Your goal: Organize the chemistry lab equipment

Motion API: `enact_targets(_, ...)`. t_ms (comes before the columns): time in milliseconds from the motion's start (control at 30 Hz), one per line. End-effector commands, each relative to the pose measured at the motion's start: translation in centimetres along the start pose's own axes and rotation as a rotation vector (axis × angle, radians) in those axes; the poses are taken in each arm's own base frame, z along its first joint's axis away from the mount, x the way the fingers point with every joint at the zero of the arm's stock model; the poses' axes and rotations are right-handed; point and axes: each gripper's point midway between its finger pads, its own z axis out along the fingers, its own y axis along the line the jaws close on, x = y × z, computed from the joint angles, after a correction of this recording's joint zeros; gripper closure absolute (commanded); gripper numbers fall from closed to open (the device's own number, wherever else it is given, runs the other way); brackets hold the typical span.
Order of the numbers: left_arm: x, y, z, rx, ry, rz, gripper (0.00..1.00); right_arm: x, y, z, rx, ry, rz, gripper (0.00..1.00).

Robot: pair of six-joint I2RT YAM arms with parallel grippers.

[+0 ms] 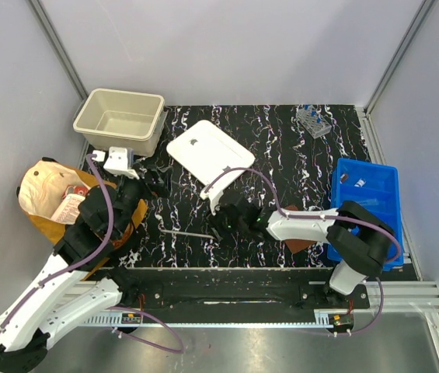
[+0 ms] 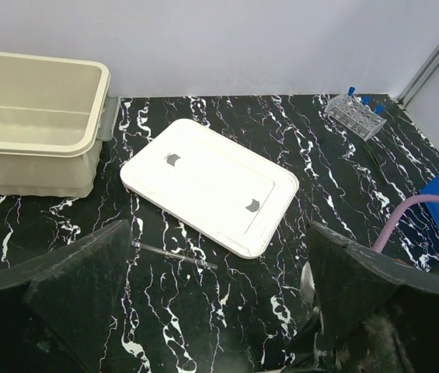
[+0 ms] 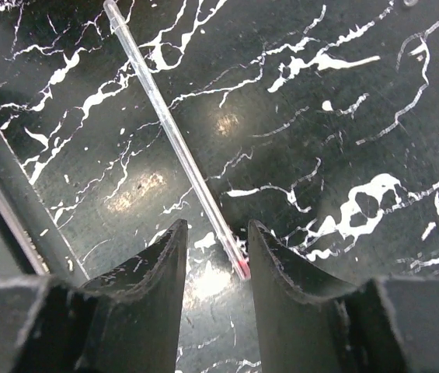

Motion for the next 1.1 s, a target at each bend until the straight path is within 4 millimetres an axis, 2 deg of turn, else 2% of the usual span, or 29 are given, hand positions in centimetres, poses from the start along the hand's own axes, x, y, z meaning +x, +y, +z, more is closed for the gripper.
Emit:
enact_targets(0,-1.9,0.7,-0.5,-0.027,-0.086,-0.023,0.01,-2.5,0.4,1.6,0.034,-0.085,-0.156,0.58)
enact_targets(267,-2.0,0.7,-0.6,-0.025,-0.094,-0.026,0.01,-0.2,0.6,3.5,0.072,-0.004,-0.296,0.59)
enact_targets(500,-2.0,0.8,-0.6,-0.029,-0.092,-0.023,0.01,1.6,1.0,4.2,0.092,0.040,-0.354,0.63)
enact_targets(633,-1.9,0.8,-0.5,-0.031,-0.088,-0.022,0.01,2.5,0.3,4.2,0.139,0.068,-0.363,0.72)
enact_targets(733,-1.6,0.7,-0.3,-0.033,-0.078,-0.019,0.01,3.0,0.1,3.7,0.159,0.082,-0.359,0.79)
enact_targets(900,-1.0,0.3,0.6,-0.055,-0.001,-0.024,0.01,3.2,-1.0,1.8,0.236,0.051,-0.309,0.89)
enact_targets(1000,-0.6,-0.4,0.9,-0.042,0.062,-0.040,0.01,3.2,-1.3,0.5,0.265,0.009,-0.223,0.94)
enact_targets(1067,0.3,-0.9,0.8,-0.029,0.112,-0.077,0.01,3.1,-1.0,-0.3,0.259,-0.039,-0.140,0.95)
